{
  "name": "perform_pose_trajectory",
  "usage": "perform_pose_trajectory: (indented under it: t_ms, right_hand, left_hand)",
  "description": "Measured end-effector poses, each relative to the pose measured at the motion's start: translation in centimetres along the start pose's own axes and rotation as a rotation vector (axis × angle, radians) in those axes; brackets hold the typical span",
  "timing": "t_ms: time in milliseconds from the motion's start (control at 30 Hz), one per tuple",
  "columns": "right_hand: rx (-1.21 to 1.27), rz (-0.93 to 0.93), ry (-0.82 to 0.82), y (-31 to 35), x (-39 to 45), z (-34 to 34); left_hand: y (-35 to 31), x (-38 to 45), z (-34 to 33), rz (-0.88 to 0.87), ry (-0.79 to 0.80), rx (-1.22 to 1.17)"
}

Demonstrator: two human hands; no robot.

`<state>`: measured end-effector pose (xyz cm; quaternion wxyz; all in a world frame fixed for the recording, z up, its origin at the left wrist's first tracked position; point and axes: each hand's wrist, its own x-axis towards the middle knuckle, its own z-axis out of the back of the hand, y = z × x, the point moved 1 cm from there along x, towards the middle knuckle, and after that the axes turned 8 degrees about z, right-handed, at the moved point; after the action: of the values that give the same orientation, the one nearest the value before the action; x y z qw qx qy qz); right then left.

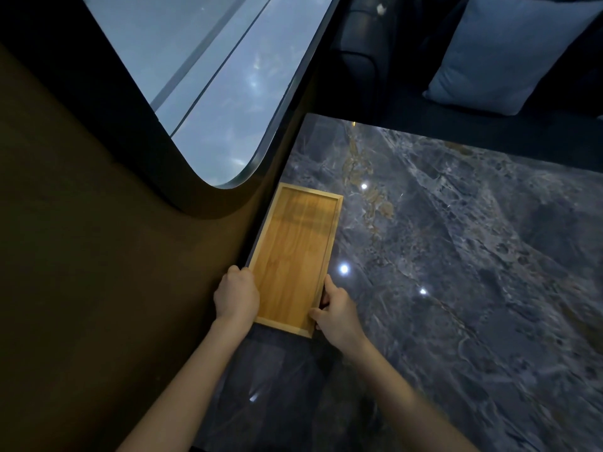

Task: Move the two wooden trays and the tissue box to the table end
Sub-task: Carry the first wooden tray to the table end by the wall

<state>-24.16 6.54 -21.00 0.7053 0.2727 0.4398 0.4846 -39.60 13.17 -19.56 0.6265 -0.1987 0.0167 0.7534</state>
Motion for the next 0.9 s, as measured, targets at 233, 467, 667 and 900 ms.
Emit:
perform_pose_trajectory:
  t_ms: [233,467,667,900]
  right_hand:
    - [-0.011,0.021,-0.033,-0.1,-0.1,-0.3]
    - [-0.020,0.042,-0.050,-0.3,-0.1,-0.5]
    - [0.034,0.051,-0.054,-0.6,-0.4,-0.7]
    - [0.086,0.010,0.043,-0.2,-0.3,0.7]
  left_hand:
    - [-0.1,0.1,0.0,-0.020,0.003,0.033]
    - [0.0,-0.3,-0.1,-0.021,-0.019,0.020]
    - [-0.2,-0.4,-0.1,-0.002,-0.035,0.035]
    - [-0.8,0.0,0.7,0.014,0.074,0.127]
